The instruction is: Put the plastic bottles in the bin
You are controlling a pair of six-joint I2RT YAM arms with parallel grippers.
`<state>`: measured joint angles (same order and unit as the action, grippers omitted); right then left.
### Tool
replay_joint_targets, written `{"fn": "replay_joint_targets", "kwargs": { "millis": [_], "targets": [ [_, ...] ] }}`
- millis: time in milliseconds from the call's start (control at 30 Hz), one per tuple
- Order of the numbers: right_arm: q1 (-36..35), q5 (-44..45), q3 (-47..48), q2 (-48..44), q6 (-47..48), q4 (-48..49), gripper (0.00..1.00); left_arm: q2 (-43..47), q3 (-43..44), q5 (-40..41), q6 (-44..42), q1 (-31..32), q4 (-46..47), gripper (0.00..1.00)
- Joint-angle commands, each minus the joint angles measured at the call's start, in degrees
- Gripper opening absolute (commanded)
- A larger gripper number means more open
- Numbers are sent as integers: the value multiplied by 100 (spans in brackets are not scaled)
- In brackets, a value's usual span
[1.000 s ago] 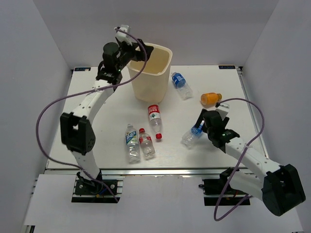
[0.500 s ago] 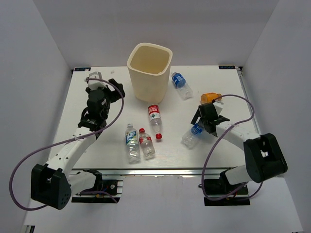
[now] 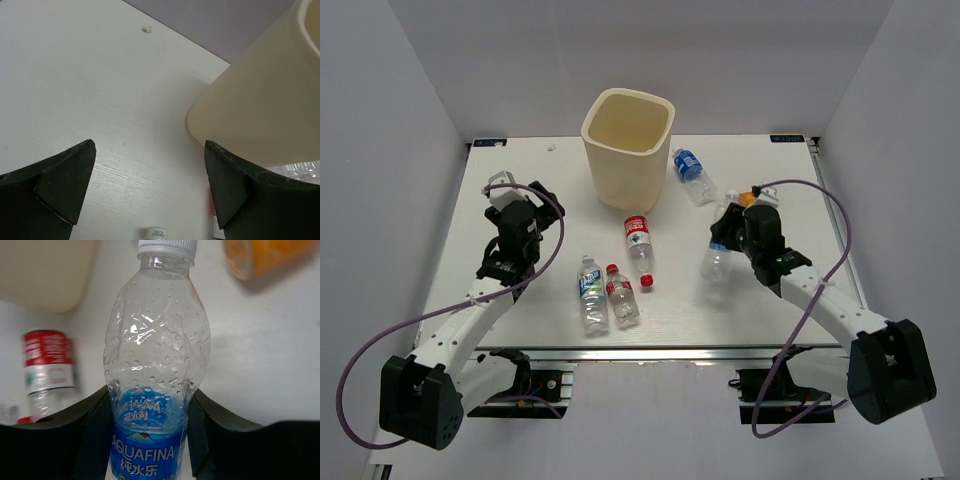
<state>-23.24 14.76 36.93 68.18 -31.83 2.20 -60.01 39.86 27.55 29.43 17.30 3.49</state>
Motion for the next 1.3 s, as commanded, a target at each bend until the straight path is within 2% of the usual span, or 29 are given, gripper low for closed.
{"fn": "replay_joint_targets", "kwargs": {
  "millis": [0, 167, 333, 367, 500, 533, 600, 733, 867, 967, 1067, 1200, 1267],
  "targets": [
    [-232, -1087, 525, -296, 950, 1317, 28, 200, -83, 66, 89, -34, 91, 98],
    [-575, -1801, 2070, 176, 1932, 2038, 27, 235, -118, -39, 133, -42, 38, 98],
    [-918, -1950, 3670, 1503, 2672, 3161, 28, 279, -197, -118, 168, -42, 38, 98],
    [-988, -1934, 4221, 1966, 2909, 3303, 28, 305, -224, -118, 177, -42, 38, 98],
    [-1138, -1504, 5444, 3172, 3314, 4032, 28, 385, -259, -13, 160, -69, 3, 98],
    [-1147, -1442, 5604, 3384, 3359, 4582, 28, 385, -250, 22, 160, -69, 3, 98],
    [-1182, -1126, 6199, 4095, 3455, 5025, 30, 376, -259, 14, 151, -78, 12, 98],
    [-1270, -922, 7352, 5177, 3614, 5431, 33, 279, -250, 13, 133, -95, 21, 98],
    [-1384, -712, 7855, 6020, 3755, 6116, 36, 183, -224, 5, 116, -104, 29, 98],
    [-1411, -694, 8146, 6347, 3597, 6065, 41, 156, -250, -48, 98, -113, 82, 98],
    [-1455, -580, 7683, 6304, 3605, 6301, 50, 139, -224, 5, 107, -113, 21, 98],
    [-1490, -527, 6917, 6023, 3588, 6741, 75, 191, -250, -13, 98, -122, 64, 98],
    [-1499, -606, 6732, 5891, 3535, 6777, 81, 183, -259, -13, 107, -130, 64, 98]
  ]
}}
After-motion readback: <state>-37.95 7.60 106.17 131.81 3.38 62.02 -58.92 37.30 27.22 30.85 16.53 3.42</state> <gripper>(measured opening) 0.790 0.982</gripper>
